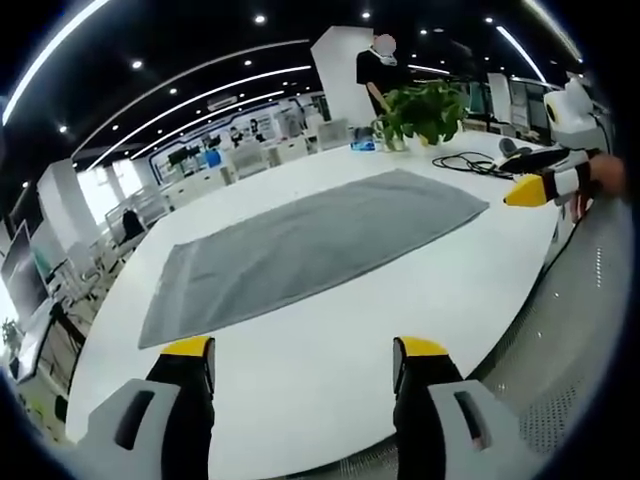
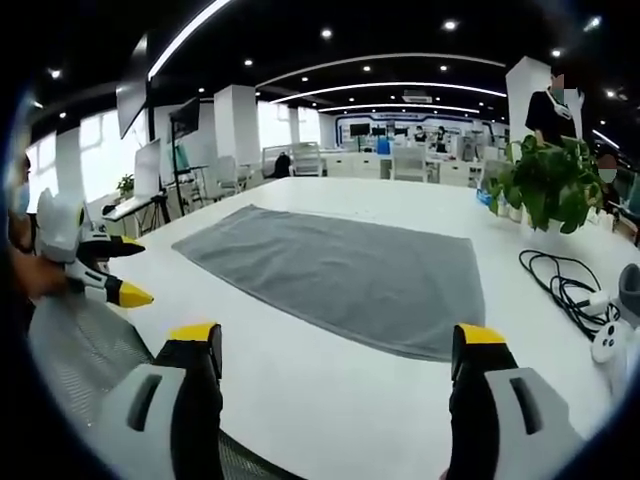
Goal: Fold the towel on the table until its edges align and the towel forms a compact rectangular stack.
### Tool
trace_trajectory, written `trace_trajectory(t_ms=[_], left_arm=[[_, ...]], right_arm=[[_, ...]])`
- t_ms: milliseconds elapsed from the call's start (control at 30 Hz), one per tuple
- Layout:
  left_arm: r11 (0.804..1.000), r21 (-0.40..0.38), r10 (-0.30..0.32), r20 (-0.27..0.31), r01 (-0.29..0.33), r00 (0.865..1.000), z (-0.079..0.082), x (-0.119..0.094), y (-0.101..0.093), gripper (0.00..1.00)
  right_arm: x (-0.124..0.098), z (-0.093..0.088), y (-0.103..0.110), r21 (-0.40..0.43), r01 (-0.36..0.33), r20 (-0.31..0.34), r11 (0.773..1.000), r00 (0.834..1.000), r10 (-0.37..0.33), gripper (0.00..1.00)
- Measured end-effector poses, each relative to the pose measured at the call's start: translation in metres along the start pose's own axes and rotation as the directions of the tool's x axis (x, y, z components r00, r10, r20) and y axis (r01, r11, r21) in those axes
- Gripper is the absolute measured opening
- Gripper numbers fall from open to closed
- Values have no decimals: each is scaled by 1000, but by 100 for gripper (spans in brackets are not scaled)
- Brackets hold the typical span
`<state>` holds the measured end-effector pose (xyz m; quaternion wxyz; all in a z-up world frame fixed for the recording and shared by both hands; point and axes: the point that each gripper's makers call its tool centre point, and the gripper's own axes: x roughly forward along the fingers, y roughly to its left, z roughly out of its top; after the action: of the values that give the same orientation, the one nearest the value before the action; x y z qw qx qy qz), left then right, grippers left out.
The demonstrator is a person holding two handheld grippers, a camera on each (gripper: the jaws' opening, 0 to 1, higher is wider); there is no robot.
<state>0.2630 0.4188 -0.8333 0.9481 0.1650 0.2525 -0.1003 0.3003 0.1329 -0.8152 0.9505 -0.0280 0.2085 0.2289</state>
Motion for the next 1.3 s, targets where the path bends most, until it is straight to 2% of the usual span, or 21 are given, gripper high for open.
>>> trace_trajectory(t_ms=[100, 133, 267, 367, 433, 467, 533, 567, 700, 767, 800, 867, 900, 1000, 1033, 1100, 1133, 1200, 1233, 1300], left_arm=[[999, 14, -32, -40, 33, 999, -3, 0, -6, 76], [999, 19, -33, -33, 34, 999, -1, 0, -6, 76], [997, -16, -80, -69, 79, 994, 2, 2, -10, 77], [991, -17, -131, -65, 130, 989, 17, 4, -18, 76], [985, 29, -171, -11, 171, 985, 38, 6, -24, 75], [980, 57, -193, -3, 193, 981, 45, 7, -29, 74], [960, 176, -230, 49, 219, 972, 64, 10, -37, 70], [942, 233, -263, 62, 242, 963, 72, 12, -46, 69], [917, 241, -346, 87, 317, 934, 93, 19, -66, 71], [896, 268, -391, 93, 355, 916, 104, 21, -77, 71], [876, 305, -420, 100, 374, 902, 111, 22, -83, 71], [848, 361, -454, 117, 388, 883, 123, 22, -91, 70], [831, 383, -481, 129, 404, 867, 131, 20, -98, 70], [797, 404, -538, 140, 448, 831, 149, 20, -113, 70], [779, 421, -563, 144, 464, 814, 157, 21, -120, 70], [751, 450, -596, 147, 483, 789, 169, 24, -130, 70], [739, 459, -610, 147, 492, 779, 173, 25, -134, 71], [724, 470, -624, 138, 504, 769, 183, 26, -140, 71], [712, 476, -642, 144, 516, 753, 189, 27, -145, 71], [697, 475, -662, 137, 538, 737, 196, 29, -152, 71]], right_arm=[[-1, 0, -2, -13, 8, -8, 1000, 1000, -8, 97], [-1, 0, -4, -16, 16, -10, 1000, 1000, -16, 96], [-3, 1, -12, -11, 39, -32, 999, 999, -40, 95], [-6, 6, -21, -16, 57, -40, 998, 998, -57, 93], [-8, 12, -28, -22, 75, -48, 997, 996, -76, 93], [-8, 17, -34, -27, 87, -50, 996, 995, -88, 93], [-7, 25, -41, -28, 94, -47, 995, 994, -95, 92], [-6, 29, -44, -30, 98, -45, 995, 994, -99, 92], [0, 40, -55, -60, 82, -66, 995, 994, -86, 89], [3, 47, -64, -96, 77, -82, 992, 993, -85, 86], [3, 53, -68, -92, 77, -78, 993, 993, -84, 87], [4, 60, -75, -81, 74, -75, 994, 994, -80, 86], [4, 65, -78, -74, 72, -70, 995, 995, -78, 85], [3, 81, -87, -89, 100, -46, 991, 994, -104, 86], [2, 88, -91, -91, 109, -37, 990, 993, -113, 86], [1, 102, -99, -103, 128, -12, 986, 991, -130, 86], [1, 108, -104, -101, 141, -4, 985, 990, -142, 85], [0, 121, -109, -79, 138, 9, 987, 990, -138, 85], [0, 124, -110, -84, 140, 12, 987, 990, -139, 85], [-2, 135, -117, -109, 155, 22, 982, 988, -153, 85]])
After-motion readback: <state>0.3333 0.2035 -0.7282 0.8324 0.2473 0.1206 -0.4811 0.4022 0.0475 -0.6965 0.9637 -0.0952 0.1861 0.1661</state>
